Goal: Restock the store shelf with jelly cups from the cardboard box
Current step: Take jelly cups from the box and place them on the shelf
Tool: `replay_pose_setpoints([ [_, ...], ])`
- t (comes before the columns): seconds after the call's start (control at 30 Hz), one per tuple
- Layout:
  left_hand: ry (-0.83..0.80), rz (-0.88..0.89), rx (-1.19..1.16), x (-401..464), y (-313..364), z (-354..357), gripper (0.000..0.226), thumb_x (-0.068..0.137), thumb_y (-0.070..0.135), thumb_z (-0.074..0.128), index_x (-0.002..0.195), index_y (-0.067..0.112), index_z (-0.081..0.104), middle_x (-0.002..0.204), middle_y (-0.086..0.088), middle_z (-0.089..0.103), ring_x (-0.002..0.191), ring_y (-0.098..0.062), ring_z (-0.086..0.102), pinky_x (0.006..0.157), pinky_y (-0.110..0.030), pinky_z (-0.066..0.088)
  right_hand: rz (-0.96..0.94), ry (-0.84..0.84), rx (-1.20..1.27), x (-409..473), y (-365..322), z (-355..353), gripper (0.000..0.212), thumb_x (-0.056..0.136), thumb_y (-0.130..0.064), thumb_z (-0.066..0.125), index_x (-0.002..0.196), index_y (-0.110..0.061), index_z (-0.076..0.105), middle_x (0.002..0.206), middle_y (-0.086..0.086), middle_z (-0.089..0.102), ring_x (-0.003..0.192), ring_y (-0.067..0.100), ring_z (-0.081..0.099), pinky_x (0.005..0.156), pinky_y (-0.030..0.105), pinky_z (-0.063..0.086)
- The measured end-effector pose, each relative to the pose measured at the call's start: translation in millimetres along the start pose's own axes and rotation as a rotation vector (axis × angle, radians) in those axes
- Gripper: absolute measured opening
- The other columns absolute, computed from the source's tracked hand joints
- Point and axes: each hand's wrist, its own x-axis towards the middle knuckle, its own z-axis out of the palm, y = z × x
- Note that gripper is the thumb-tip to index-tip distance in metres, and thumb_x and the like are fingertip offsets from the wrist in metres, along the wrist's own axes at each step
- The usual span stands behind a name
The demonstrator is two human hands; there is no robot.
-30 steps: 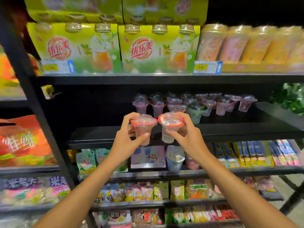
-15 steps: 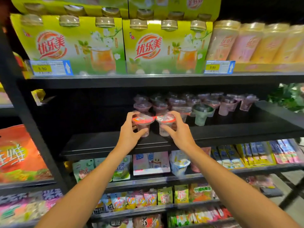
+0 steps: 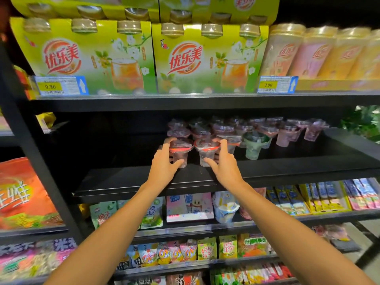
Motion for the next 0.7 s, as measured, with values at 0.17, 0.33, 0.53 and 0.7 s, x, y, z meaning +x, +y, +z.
replay_pose_setpoints([
  [0.17, 0.023, -0.005, 0.031, 5.1, 0.8, 4.3, 0.073, 0.084, 0.020, 0.081, 0.144, 0.022, 0.039, 0.116, -0.007, 0.067, 0.106, -0.019, 0.065, 0.091, -0.034, 0.055, 0.023, -0.043, -0.053, 8.0, 2.1, 1.1, 0.054, 0.099, -0.032, 0.064, 0.134, -0.008, 0.030, 0.083, 0.011, 0.064, 0.074, 0.026, 0.065, 0.067, 0.044, 0.056],
  [0.33, 0.027, -0.006, 0.044, 1.5, 1.0, 6.2, 0.070, 0.087, 0.019, 0.078, 0.145, 0.022, 0.039, 0.121, -0.008, 0.065, 0.110, -0.020, 0.064, 0.095, -0.035, 0.054, 0.015, -0.057, -0.055, 9.9, 9.5, 2.8, 0.054, 0.100, -0.032, 0.062, 0.135, -0.009, 0.030, 0.093, 0.018, 0.068, 0.082, 0.030, 0.069, 0.073, 0.049, 0.059],
  [0.53, 0.058, -0.039, 0.125, -2.1, 3.5, 9.0, 0.072, 0.086, 0.026, 0.079, 0.146, 0.021, 0.038, 0.117, -0.010, 0.060, 0.106, -0.022, 0.061, 0.087, -0.030, 0.051, 0.049, -0.148, 0.028, 22.8, 25.4, 1.2, 0.037, 0.096, -0.039, 0.066, 0.110, -0.032, 0.032, 0.109, 0.026, 0.068, 0.101, 0.039, 0.069, 0.084, 0.061, 0.057],
  [0.7, 0.027, -0.054, 0.126, -3.6, 5.6, 6.7, 0.076, 0.086, 0.029, 0.079, 0.147, 0.023, 0.035, 0.121, -0.012, 0.058, 0.109, -0.024, 0.060, 0.090, -0.035, 0.053, 0.030, -0.169, 0.064, 12.5, 15.3, -8.7, 0.046, 0.095, -0.035, 0.068, 0.124, -0.030, 0.034, 0.120, 0.018, 0.067, 0.108, 0.033, 0.068, 0.091, 0.055, 0.057],
])
